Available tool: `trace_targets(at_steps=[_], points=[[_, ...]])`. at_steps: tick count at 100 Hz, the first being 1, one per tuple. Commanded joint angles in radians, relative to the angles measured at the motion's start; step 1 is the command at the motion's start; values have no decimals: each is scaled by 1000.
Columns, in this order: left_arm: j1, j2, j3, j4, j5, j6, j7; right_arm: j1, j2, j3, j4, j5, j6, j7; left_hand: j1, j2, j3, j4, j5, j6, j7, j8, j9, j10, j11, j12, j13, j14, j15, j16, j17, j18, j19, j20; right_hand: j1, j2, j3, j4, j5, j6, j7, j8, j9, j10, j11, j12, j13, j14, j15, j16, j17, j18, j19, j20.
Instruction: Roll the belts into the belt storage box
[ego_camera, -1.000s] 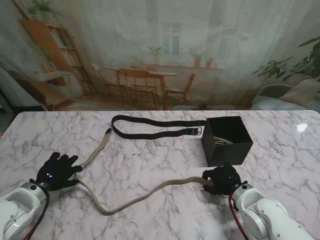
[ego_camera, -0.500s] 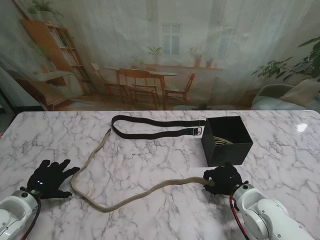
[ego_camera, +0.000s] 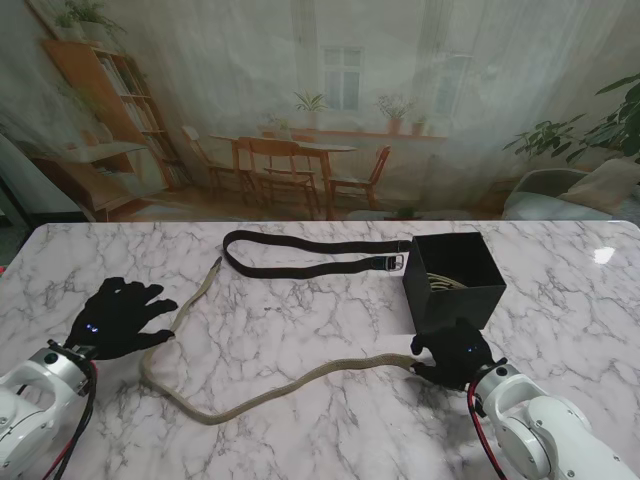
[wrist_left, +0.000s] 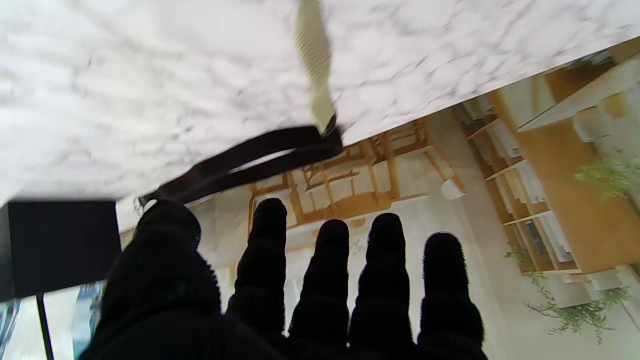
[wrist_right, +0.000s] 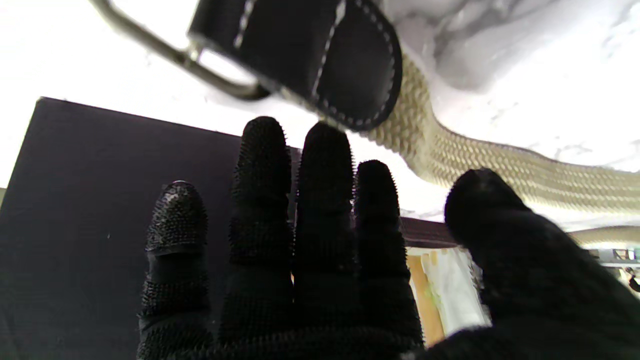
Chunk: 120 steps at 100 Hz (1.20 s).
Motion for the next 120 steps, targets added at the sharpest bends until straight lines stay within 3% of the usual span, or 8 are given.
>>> trace_targets(at_steps=[1,22,36,48,54,69,90,120], points=[[-23,-17,38,-21,-9,15,-3,-12,1,17,-19,-9,-14,-18,20,33,-16,-21,34,23,12,13,31,8,6,17,17,18,10,7,-3,45,10,16,-26,26,-15,29,18,-19,-7,20,2,4,1,1,6,5,-4,-5,3,5,8,16],[-77,-26,144,11,-73,45,30,-63,-1,111,-78,-54,-58,-63,24,38,-18,-20,40,26,16,25,37,4,5,31,23,13,14,15,-1,45,25,19,15,19,-21,-5,21,-57,3,5,-2,1,-4,-2,6,3,-2,-4,3,3,10,15],[-85,-28,171,26,-90,56,41,-109,4,168,-100,-124,-45,-83,29,42,-17,-19,38,30,16,30,37,5,6,37,23,14,15,19,-4,46,30,18,163,-15,11,-67,-82,-195,157,-141,-63,-10,-62,-18,-23,-4,-32,-13,-8,0,-3,10],[-85,-29,178,33,-94,58,50,-135,11,198,-98,-190,-21,-91,30,45,-18,-19,34,32,13,33,32,7,5,41,19,15,14,21,-7,46,32,17,175,-27,123,-16,-172,-256,-40,-49,-173,-7,-158,-9,-69,-9,-70,-17,-32,-4,-32,24],[-83,-29,181,37,-92,60,60,-140,18,207,-87,-234,-12,-101,33,46,-17,-19,32,34,13,34,31,6,6,42,19,15,15,22,-8,47,33,16,192,-77,155,-49,-271,-285,-89,-62,-212,-19,-182,2,-85,-17,-80,-20,-34,-11,-36,26],[-77,-31,183,39,-94,60,83,-134,33,209,-47,-311,9,-130,32,49,-18,-18,27,36,10,35,26,7,6,45,16,14,15,24,-9,47,35,16,154,-132,234,9,-444,-323,-85,-156,-336,-28,-212,-65,-111,-53,-87,-18,-35,-35,-39,36],[-76,-32,183,43,-94,53,108,-109,48,193,15,-345,1,-156,34,53,-18,-18,20,39,6,36,23,6,8,48,15,14,16,26,-10,44,37,15,69,-241,252,-3,-584,-309,-123,-239,-429,-54,-177,-112,-124,-84,-89,-19,-38,-56,-45,42],[-81,-33,187,52,-97,50,124,-88,53,161,60,-320,-35,-189,33,57,-18,-18,16,41,5,37,16,5,10,52,12,13,17,29,-13,44,39,15,-15,-277,84,-29,-598,-289,-108,-263,-449,-55,-160,-129,-140,-77,-97,-27,-53,-49,-58,42]])
